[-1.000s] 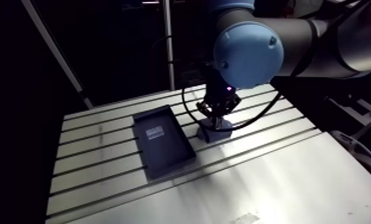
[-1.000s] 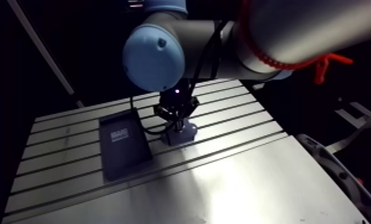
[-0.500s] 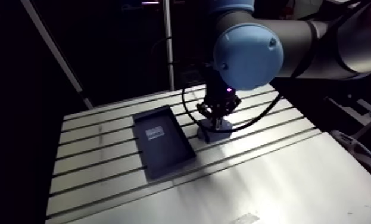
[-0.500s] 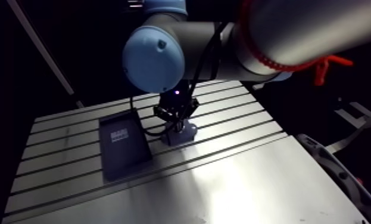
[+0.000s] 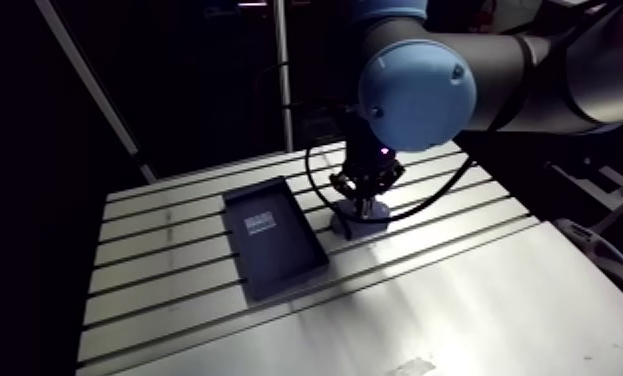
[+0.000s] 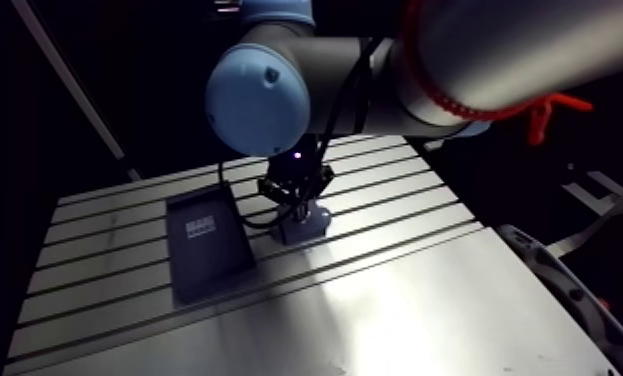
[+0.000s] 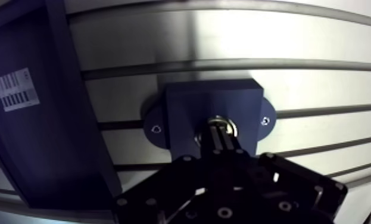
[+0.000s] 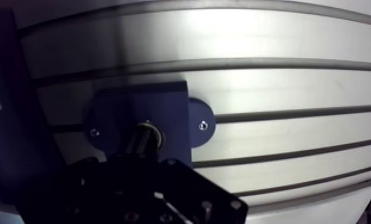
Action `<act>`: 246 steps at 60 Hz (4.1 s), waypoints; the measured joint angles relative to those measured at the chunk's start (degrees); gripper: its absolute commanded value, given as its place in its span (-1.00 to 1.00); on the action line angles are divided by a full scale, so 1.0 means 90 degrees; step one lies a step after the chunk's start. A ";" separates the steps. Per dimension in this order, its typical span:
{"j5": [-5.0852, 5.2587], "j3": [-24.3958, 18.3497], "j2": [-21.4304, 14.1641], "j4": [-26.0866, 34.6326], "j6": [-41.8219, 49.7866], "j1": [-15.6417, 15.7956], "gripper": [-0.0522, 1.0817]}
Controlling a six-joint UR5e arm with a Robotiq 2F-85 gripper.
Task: Pick up the bearing and press it into the housing until flush.
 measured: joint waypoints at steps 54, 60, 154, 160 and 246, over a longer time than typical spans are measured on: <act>-0.0005 -0.0101 -0.0258 0.0155 -0.0028 0.0016 0.46; -0.0008 -0.0129 -0.0325 0.0248 -0.0029 0.0023 -0.77; 0.0002 -0.2625 -0.1586 0.4354 0.0814 0.0691 -0.89; 0.0008 -0.2742 -0.1586 0.4386 0.0941 0.0823 -0.89; 0.0069 -0.3243 -0.1566 0.4586 0.1241 0.1540 -0.89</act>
